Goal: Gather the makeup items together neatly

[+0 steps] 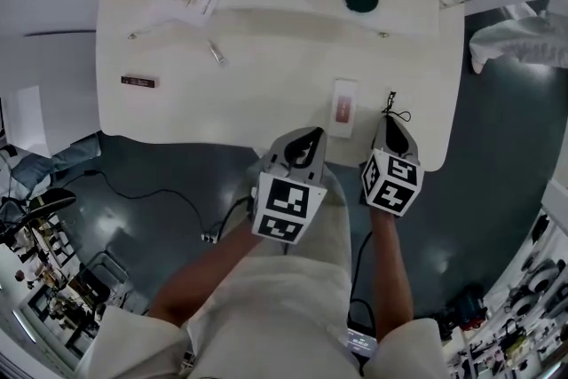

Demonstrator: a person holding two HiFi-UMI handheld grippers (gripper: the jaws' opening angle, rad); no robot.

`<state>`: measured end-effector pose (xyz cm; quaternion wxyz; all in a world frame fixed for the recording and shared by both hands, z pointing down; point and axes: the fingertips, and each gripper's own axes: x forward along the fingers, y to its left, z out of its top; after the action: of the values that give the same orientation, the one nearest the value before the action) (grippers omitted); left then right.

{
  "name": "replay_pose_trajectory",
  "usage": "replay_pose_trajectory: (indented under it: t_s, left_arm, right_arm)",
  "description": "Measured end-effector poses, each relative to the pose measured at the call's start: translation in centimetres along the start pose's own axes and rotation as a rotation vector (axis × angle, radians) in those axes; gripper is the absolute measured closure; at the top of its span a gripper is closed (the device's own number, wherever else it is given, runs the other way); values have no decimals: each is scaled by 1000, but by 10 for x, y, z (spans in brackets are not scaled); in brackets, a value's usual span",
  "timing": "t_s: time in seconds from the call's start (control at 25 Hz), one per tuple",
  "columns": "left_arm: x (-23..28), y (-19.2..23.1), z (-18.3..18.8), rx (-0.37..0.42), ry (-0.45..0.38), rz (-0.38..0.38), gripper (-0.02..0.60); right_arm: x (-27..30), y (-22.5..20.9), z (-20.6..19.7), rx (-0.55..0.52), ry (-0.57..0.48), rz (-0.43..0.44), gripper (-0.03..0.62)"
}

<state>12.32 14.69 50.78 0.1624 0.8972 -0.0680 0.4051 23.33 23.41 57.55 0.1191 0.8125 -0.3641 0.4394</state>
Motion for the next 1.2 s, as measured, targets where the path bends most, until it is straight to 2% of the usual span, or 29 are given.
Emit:
replay_pose_trajectory:
  t_s: [0.68,0.8,0.88,1.2]
  left_arm:
    - [-7,7,-4,0,1,-1,577]
    - [-7,9,-4,-1,0,0,577]
    - [-7,10,-4,0,0,1,577]
    - [-7,11,-1,2,-8,7,577]
  right_arm:
    - [2,1,-5,-8,41,-26,579]
    - [2,1,-6,-3,46,-21,565]
    - [2,1,-6,2,47,-12,534]
    - [1,2,-4,-2,37,-10,517]
